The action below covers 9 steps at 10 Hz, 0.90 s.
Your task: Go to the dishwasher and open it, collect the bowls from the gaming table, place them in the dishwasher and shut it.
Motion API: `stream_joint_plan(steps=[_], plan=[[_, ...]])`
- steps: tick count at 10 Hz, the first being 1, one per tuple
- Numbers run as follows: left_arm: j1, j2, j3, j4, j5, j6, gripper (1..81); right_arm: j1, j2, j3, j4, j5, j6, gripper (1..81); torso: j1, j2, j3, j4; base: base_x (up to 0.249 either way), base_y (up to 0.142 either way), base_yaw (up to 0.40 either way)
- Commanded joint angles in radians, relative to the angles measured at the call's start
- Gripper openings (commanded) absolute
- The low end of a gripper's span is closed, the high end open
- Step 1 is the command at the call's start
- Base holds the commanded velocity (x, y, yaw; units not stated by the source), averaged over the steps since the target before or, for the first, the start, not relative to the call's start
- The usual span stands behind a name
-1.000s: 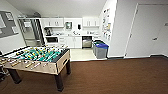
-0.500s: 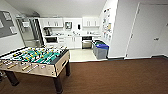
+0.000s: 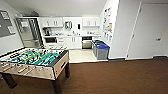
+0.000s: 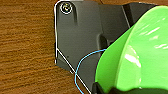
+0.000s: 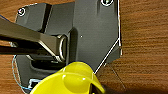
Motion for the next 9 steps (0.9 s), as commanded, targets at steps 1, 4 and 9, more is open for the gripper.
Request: stream_joint_plan(steps=[1,4,9], plan=[[-0.041,-0.006,-0.004,-0.006,0.040,0.002,1.0,0.032,-0.016,-0.006,-0.009,-0.050,-0.002,1.0,0.000,0.000,0.000,0.000,0.158,0.000,0.000],[-0.042,-0.006,-0.004,-0.004,0.040,0.002,1.0,0.029,-0.016,-0.006,-0.009,-0.050,-0.002,1.0,0.000,0.000,0.000,0.000,0.171,0.000,0.000],[-0.041,-0.005,-0.003,-0.004,0.040,0.002,1.0,0.026,-0.016,-0.006,-0.009,-0.048,-0.001,1.0,0.000,0.000,0.000,0.000,0.171,0.000,0.000]])
